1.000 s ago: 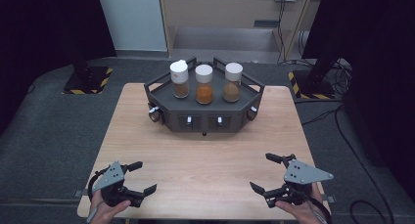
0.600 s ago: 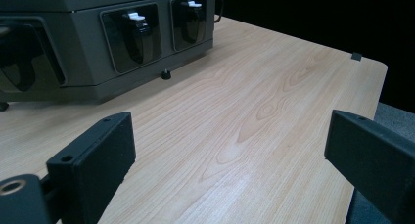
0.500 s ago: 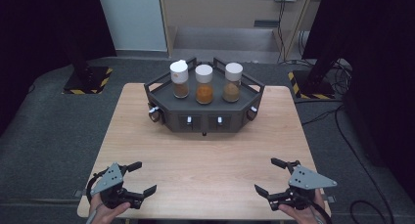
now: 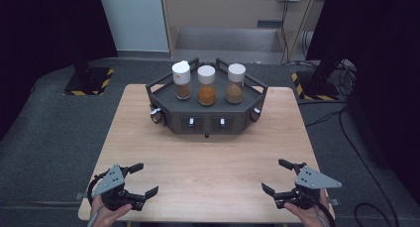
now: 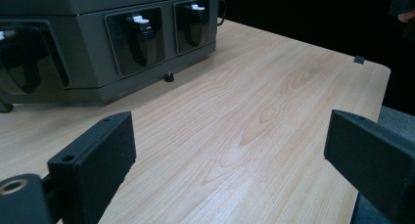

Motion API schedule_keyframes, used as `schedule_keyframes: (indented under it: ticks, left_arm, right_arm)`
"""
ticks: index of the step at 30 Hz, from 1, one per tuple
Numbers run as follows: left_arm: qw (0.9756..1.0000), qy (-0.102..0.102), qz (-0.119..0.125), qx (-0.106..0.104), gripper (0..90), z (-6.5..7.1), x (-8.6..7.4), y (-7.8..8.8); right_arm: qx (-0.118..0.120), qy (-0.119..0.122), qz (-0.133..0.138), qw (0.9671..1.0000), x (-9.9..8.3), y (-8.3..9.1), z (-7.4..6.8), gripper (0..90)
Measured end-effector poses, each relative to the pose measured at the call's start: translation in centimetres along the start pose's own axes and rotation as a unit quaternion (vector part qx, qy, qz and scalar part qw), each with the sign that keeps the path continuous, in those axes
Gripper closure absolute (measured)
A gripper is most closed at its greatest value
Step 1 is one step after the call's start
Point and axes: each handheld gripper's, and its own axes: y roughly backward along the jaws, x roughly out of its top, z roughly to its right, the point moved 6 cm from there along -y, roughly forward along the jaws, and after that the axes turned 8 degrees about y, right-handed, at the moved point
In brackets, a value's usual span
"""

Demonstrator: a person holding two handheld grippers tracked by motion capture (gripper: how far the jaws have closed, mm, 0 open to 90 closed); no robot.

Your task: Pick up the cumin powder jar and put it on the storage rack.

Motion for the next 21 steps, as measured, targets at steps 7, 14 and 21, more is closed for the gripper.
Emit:
schedule_keyframes:
  ticks: [7,14,21]
  left_arm:
    - [0.9999,0.004,0.011,0.002,4.3,-0.2,-0.1,0.1]
    - [0.9999,0.003,0.014,-0.001,4.3,-0.4,0.0,-0.2]
    - [0.9995,0.008,0.029,0.005,4.6,-0.7,-0.1,0.0]
  right_arm:
    - [0.001,-0.012,0.007,0.9999,-0.8,-0.1,0.5,6.3]
    - [-0.007,-0.022,0.003,0.9997,-1.5,0.1,0.9,6.3]
    - [-0.027,-0.038,0.004,0.9989,-2.1,0.7,1.5,6.4]
